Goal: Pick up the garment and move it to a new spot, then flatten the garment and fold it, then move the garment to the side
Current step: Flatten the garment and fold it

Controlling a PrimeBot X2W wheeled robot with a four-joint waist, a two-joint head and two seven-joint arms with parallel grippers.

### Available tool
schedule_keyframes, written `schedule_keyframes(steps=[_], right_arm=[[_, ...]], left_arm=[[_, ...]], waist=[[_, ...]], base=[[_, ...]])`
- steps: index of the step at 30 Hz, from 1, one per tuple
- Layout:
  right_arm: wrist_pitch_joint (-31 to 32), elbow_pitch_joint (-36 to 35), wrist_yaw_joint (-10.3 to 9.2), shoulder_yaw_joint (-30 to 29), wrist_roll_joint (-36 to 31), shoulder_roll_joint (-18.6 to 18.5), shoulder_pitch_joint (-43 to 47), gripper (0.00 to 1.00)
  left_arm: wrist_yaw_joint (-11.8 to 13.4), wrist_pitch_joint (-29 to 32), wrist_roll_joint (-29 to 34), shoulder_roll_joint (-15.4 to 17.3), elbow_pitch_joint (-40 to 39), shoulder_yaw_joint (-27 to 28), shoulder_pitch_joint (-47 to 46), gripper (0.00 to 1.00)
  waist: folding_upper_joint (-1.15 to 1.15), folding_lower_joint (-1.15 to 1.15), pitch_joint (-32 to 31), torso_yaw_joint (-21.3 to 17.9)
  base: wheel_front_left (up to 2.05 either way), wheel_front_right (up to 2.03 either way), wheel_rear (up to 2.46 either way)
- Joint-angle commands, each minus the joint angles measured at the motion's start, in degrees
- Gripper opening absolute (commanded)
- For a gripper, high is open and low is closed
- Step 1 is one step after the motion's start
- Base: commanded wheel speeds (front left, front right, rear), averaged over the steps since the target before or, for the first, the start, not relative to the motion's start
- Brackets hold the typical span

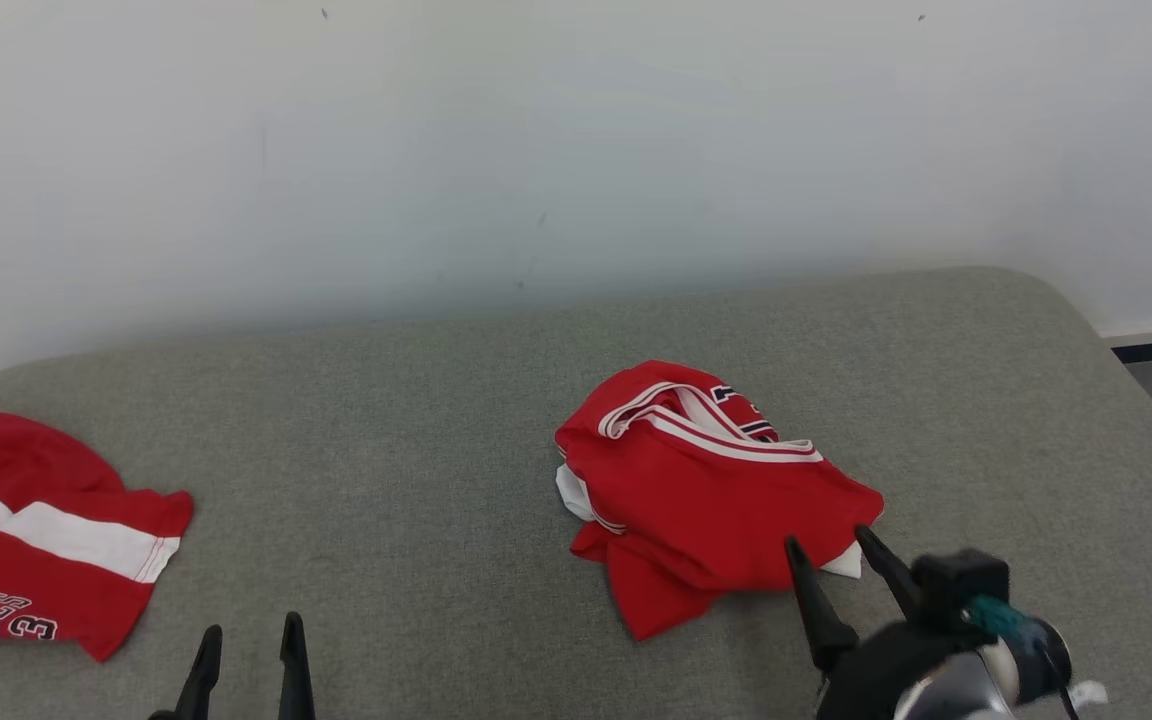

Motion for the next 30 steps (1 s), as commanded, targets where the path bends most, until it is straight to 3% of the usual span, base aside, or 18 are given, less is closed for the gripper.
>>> schedule_keyframes(steps=[1, 6, 13, 20, 30], right_arm=[[2.5, 0.7, -0.12, 1.5, -1.3, 0.0, -4.2, 1.0], [9.6, 4.9, -0.12, 4.9, -1.1, -0.3, -12.3, 1.0], [17.9, 17.0, -0.12, 8.5, -1.1, -1.6, -25.4, 1.0], [19.3, 28.4, -0.12, 10.5, -4.3, -3.7, -34.2, 1.0], [17.0, 39.1, -0.12, 17.0, -4.2, -6.9, -39.0, 1.0]], left_arm=[[-0.2, -0.6, -0.3, -0.1, 0.3, -0.2, -0.8, 1.0], [-0.5, -1.1, -0.4, -0.3, 0.8, -1.0, -1.3, 1.0], [-1.1, -1.2, 0.1, -0.3, 1.4, -2.5, -2.4, 1.0], [-1.6, -1.1, 0.4, -0.3, 1.7, -4.1, -3.9, 1.0], [-2.7, -1.8, 0.1, -0.1, 3.3, -5.0, -5.2, 1.0]], waist=[[0.0, 0.0, 0.6, 0.5], [0.0, 0.0, 1.3, 2.2], [0.0, 0.0, 2.8, 6.9], [0.0, 0.0, 4.5, 11.5], [0.0, 0.0, 5.5, 15.4]], base=[[0.0, 0.0, 0.0], [0.0, 0.0, 0.0], [0.0, 0.0, 0.0], [0.0, 0.0, 0.0], [0.0, 0.0, 0.0]])
